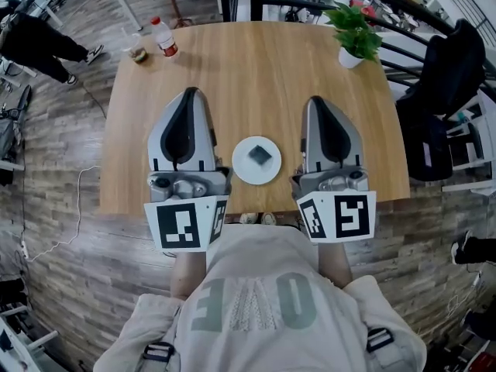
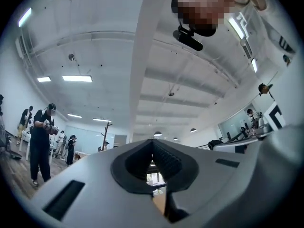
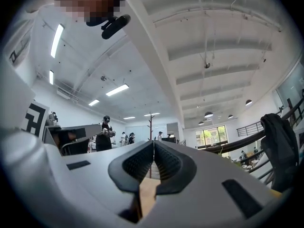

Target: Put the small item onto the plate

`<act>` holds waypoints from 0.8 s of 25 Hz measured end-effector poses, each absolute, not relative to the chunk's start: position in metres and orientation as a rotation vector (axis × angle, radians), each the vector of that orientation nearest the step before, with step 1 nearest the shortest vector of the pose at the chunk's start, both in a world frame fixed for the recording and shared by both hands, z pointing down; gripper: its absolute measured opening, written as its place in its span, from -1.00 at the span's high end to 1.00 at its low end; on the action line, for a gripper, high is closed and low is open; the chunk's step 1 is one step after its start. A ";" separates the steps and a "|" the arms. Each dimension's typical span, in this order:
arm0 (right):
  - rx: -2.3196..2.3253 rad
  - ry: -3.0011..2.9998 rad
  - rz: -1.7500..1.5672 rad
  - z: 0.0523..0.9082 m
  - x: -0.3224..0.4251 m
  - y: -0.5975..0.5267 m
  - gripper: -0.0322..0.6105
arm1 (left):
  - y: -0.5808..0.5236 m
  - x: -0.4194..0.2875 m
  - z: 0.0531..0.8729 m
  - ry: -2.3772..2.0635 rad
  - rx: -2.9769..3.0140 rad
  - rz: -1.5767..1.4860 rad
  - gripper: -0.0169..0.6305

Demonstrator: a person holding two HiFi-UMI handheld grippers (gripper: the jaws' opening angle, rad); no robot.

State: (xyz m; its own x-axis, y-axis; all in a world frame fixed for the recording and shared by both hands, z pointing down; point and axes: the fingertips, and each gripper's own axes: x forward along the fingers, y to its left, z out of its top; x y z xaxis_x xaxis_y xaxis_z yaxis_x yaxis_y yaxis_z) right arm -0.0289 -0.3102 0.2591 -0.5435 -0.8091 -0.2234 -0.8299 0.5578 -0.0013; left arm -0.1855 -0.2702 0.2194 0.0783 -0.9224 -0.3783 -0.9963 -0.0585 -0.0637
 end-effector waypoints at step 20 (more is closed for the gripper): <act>-1.367 2.677 0.285 0.259 -0.037 -0.298 0.85 | -0.267 -0.192 0.226 1.978 -2.049 0.304 0.92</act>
State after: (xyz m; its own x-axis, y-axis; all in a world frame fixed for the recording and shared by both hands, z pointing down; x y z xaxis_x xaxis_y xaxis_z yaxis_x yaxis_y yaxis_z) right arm -0.0374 -0.2978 0.2593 -0.5842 -0.7883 -0.1930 -0.8113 0.5740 0.1114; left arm -0.1916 -0.2669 0.2257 0.0421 -0.9402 -0.3380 -0.9983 -0.0260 -0.0519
